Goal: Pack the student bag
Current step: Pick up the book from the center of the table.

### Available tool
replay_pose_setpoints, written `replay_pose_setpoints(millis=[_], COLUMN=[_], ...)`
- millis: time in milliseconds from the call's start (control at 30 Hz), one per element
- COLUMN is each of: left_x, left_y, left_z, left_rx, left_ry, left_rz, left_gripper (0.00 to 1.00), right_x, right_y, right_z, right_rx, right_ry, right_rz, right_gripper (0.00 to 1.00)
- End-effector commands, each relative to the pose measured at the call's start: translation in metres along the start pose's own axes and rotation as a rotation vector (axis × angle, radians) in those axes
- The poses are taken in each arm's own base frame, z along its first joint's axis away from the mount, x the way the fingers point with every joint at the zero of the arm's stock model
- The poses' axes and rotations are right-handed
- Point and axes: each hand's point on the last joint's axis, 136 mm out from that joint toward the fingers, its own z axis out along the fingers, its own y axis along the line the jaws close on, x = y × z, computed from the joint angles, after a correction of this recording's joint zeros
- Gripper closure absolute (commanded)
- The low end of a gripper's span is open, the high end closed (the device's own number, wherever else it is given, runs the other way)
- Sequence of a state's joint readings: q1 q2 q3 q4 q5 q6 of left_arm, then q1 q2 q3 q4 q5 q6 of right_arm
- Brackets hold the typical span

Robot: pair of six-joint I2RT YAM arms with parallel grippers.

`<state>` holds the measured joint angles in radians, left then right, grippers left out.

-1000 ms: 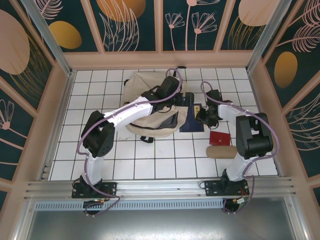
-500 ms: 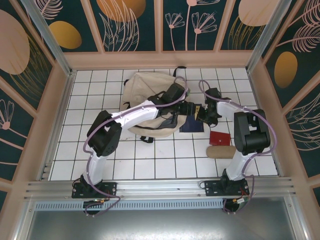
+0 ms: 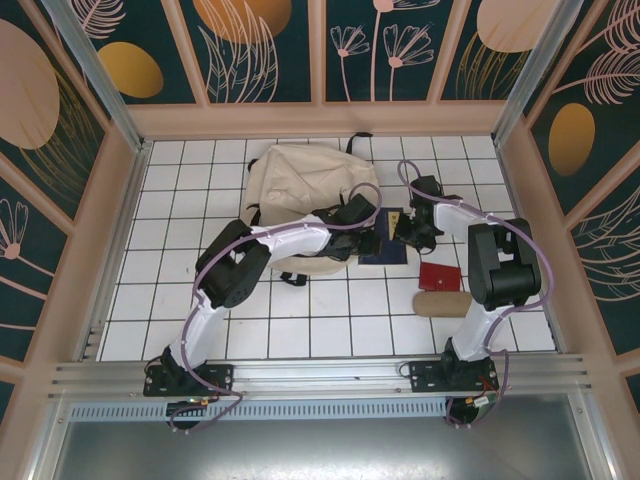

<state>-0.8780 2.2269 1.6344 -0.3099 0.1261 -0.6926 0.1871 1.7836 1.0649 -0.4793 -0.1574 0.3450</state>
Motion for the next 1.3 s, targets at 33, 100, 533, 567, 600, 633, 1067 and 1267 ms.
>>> replay_pose_setpoints(millis=[33, 100, 533, 567, 600, 633, 1067, 1267], left_x=[0.005, 0.002, 0.025, 0.025, 0.025, 0.025, 0.015, -0.009], left_y=[0.042, 0.049, 0.066, 0.067, 0.066, 0.067, 0.064, 0.046], left_z=[0.003, -0.001, 0.020, 0.020, 0.020, 0.019, 0.012, -0.011], left_rx=[-0.197, -0.232, -0.181, -0.176, -0.170, -0.167, -0.141, -0.087], left_ry=[-0.018, -0.043, 0.040, 0.041, 0.040, 0.038, 0.016, -0.041], left_rz=[-0.038, -0.039, -0.120, -0.122, -0.124, -0.126, -0.129, -0.096], left_gripper=[0.52, 0.49, 0.56, 0.57, 0.57, 0.57, 0.58, 0.53], right_x=[0.008, 0.009, 0.011, 0.010, 0.009, 0.008, 0.012, -0.012], right_y=[0.006, 0.008, 0.062, 0.064, 0.065, 0.067, 0.052, 0.032], right_z=[-0.003, -0.004, -0.048, -0.053, -0.056, -0.060, -0.033, -0.054], right_rx=[-0.022, -0.036, -0.365, -0.383, -0.403, -0.420, -0.349, -0.210], right_ry=[0.037, 0.042, 0.024, 0.017, 0.012, 0.009, 0.055, -0.070], right_rz=[-0.016, -0.017, -0.057, -0.058, -0.058, -0.057, 0.013, 0.034], right_gripper=[0.72, 0.70, 0.71, 0.71, 0.71, 0.71, 0.84, 1.00])
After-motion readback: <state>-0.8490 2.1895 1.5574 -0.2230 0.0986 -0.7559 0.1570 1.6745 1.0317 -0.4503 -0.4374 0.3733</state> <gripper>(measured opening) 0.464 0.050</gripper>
